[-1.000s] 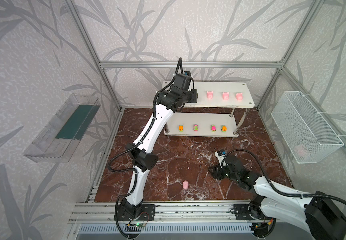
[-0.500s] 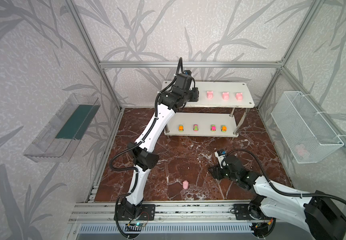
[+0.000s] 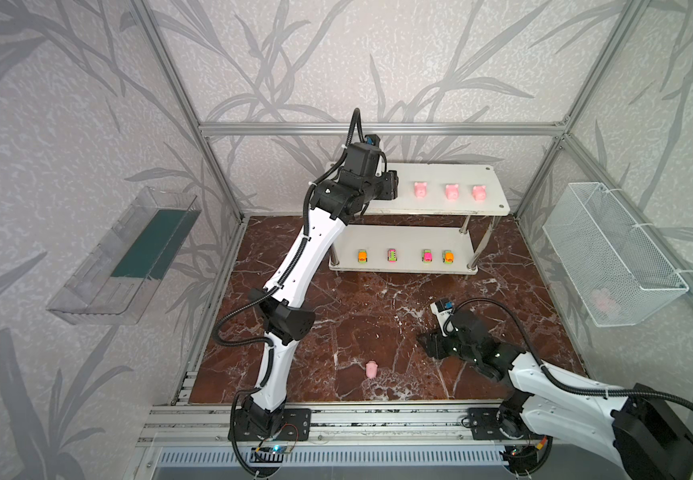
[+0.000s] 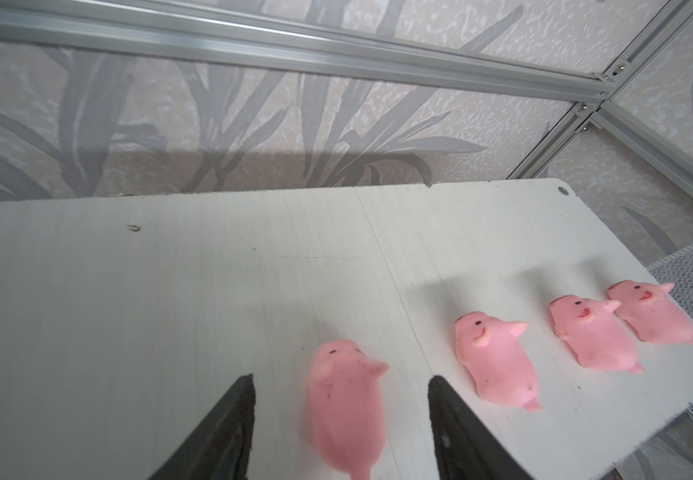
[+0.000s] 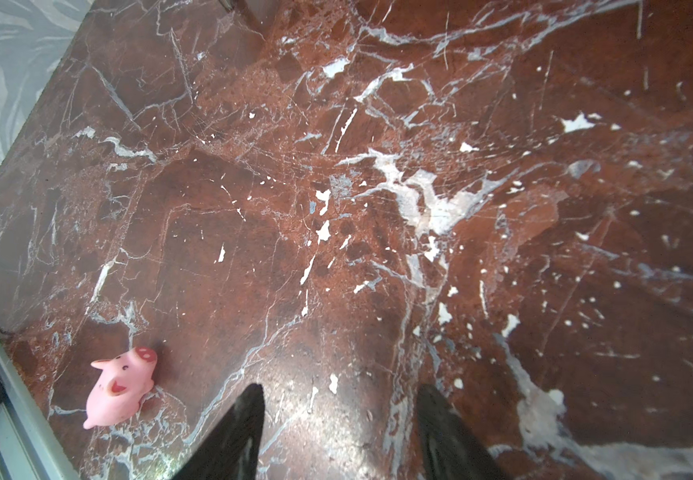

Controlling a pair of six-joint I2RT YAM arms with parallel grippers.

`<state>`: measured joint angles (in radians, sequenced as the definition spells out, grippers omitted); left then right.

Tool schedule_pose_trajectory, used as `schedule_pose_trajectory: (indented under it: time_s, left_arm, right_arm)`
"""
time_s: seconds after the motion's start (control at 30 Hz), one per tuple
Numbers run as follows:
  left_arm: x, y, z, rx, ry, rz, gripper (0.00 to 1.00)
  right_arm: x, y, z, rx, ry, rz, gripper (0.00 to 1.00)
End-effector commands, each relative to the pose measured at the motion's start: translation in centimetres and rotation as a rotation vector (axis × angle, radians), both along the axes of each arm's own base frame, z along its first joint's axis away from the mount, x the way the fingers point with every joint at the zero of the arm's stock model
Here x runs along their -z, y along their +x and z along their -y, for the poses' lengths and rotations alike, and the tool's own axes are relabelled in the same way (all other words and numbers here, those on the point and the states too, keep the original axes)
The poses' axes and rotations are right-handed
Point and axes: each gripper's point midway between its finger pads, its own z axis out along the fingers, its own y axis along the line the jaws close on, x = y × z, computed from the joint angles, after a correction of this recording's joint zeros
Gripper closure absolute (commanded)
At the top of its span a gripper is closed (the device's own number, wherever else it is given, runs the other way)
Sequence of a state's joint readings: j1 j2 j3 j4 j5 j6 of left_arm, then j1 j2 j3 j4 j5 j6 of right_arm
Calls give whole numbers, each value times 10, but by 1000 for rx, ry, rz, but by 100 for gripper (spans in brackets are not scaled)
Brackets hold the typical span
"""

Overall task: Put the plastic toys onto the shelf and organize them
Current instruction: 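Move the left gripper back down over the last pink pig on the table, then lower the left gripper onto the last pink pig and close it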

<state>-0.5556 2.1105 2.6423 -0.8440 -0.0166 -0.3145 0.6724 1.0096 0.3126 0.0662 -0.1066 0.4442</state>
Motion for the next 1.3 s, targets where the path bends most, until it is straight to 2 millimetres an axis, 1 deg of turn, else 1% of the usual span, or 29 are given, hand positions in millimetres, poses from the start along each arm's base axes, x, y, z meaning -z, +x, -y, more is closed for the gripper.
schedule_pose_trajectory:
  time_s: [0.0, 0.07, 0.13, 0.17, 0.23, 0.3, 0.37, 0.43, 0.53, 0.57, 0.67, 0.73, 0.77, 0.83, 0.9, 1.0, 1.13, 1.27]
  left_arm:
    - [-74, -44, -29, -9, -31, 141, 35]
    - [-83, -60, -38, -18, -16, 167, 35]
    - [-83, -77, -49, -36, -4, 184, 35]
    - [-79, -84, -53, -43, 1, 182, 35]
    - [-70, -105, -69, -72, -7, 184, 35]
    - [-49, -125, -84, -95, -13, 168, 35]
    - [-24, -147, -102, -121, -18, 136, 35]
    - [7, -175, -112, -109, -1, 92, 35]
    - [54, -214, -118, -79, 45, 8, 35]
    - [70, -225, -118, -67, 59, -21, 35]
    - [128, -255, -114, -28, 59, -138, 34]
    - [172, -272, -109, -6, 46, -232, 34]
    - [191, -278, -104, 4, 31, -268, 34]
    - [230, -293, -87, 41, -11, -338, 34]
    - [258, -303, -75, 71, 2, -374, 33]
    - [288, -316, -61, 123, 72, -439, 31]
    - [319, -329, -47, 183, 129, -539, 30]
    - [340, -336, -37, 210, 136, -596, 28]
  right_arm:
    - [-13, 5, 0, 16, 5, 22, 40]
    - [-15, 5, 0, 20, 10, 24, 40]
    - [-18, 5, 1, 22, 14, 29, 40]
    - [-20, 5, 1, 23, 16, 32, 40]
    - [-27, 5, 2, 22, 19, 44, 40]
    - [-34, 4, 4, 26, 17, 54, 40]
    - [-44, 4, 6, 28, 21, 73, 40]
    - [-53, 3, 9, 30, 14, 93, 40]
    - [-63, 4, 14, 33, -8, 113, 40]
    - [-64, 4, 16, 37, -16, 117, 40]
    - [-65, 6, 18, 50, -32, 118, 40]
    - [-64, 9, 18, 62, -28, 114, 40]
    - [-65, 10, 18, 67, -24, 114, 39]
    - [-62, 12, 17, 76, -23, 108, 39]
    - [-60, 13, 16, 82, -26, 99, 39]
    - [-56, 13, 17, 88, -30, 86, 39]
    - [-51, 11, 17, 91, -29, 70, 39]
    - [-46, 10, 18, 100, -28, 59, 39]
